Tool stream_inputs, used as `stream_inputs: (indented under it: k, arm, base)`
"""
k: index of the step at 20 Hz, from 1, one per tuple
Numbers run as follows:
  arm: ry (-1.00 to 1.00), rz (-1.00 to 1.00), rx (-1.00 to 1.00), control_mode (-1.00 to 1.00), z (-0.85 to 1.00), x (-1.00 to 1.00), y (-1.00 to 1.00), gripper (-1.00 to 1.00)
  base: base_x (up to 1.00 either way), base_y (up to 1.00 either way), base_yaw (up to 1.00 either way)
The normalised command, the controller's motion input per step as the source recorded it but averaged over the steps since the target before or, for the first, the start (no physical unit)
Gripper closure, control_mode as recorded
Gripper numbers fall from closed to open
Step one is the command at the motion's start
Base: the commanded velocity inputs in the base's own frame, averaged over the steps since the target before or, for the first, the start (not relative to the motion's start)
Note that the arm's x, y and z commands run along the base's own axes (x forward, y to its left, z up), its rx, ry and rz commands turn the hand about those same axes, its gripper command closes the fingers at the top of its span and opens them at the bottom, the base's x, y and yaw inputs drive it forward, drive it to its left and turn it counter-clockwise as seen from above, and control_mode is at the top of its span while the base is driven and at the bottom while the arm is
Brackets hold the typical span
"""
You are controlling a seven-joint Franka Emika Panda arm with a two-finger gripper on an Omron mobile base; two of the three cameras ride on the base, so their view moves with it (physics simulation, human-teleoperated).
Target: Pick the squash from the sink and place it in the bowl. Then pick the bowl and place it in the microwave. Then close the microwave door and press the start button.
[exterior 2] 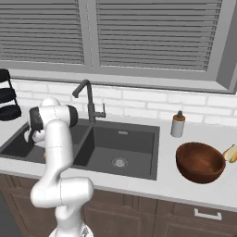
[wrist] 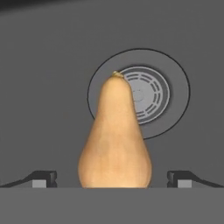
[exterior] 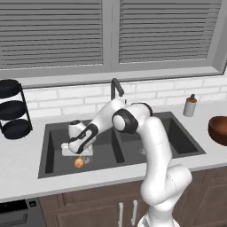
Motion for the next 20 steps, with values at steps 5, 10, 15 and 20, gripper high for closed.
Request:
stream_inputs:
  k: [5,10,15,20]
  arm:
    - [0.00,0.00,0.00,-1.00,-0.29,0.00,0.00,-1.00]
    - [0.00,0.00,0.00,-1.00,-0.37,0.00,0.00,-1.00]
    - [0.00,0.00,0.00,-1.00,-0.36,0.00,0.09,1.00]
    - [-0.01,0.00,0.01,-1.00,0.02,-0.02,-0.01,1.00]
  base:
    - [0.00,0.00,0.00]
    - [0.00,0.00,0.00]
    - [0.00,0.00,0.00]
    - [0.00,0.00,0.00]
